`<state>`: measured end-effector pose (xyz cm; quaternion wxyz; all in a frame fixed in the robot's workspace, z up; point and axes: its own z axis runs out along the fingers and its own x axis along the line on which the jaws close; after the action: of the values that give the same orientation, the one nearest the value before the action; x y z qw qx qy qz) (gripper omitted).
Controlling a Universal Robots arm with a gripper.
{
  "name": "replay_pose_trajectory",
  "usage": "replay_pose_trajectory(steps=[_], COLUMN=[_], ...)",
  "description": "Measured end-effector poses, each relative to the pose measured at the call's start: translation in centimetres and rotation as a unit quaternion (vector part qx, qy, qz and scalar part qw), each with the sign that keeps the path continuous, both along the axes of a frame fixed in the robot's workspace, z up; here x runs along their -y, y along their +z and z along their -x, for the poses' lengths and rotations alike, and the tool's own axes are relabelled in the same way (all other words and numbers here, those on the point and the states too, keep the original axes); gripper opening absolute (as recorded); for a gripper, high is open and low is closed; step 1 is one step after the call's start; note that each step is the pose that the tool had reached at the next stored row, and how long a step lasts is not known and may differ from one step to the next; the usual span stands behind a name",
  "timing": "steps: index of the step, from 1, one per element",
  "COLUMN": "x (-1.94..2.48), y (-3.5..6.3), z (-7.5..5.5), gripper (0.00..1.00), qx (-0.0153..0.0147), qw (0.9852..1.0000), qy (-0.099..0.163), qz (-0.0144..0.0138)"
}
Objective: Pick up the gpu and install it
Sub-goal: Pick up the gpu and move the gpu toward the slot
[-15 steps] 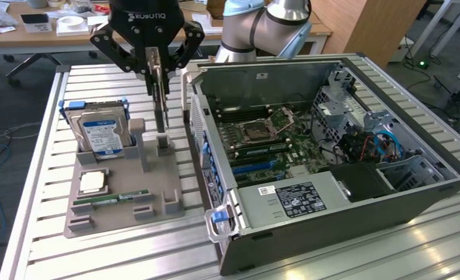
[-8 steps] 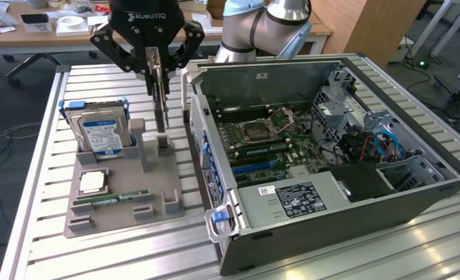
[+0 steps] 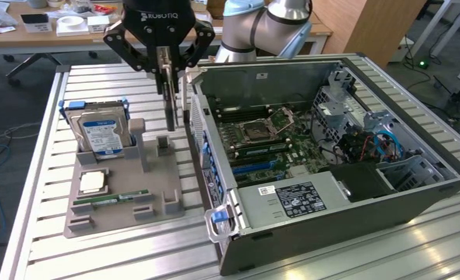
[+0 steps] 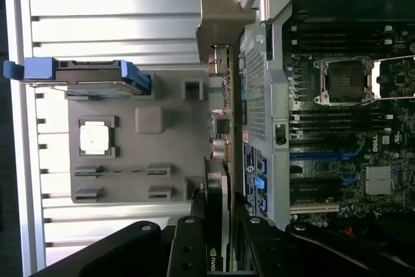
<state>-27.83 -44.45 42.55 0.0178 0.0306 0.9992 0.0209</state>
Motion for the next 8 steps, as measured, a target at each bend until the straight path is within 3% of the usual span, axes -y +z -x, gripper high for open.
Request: replay_pose_trajectory(steps=[8], x=[0.0], y=[0.0], z=[-2.9], gripper=[0.27], qx=[0.0], qw=[1.0], qy=[0.0], qz=[-0.0039])
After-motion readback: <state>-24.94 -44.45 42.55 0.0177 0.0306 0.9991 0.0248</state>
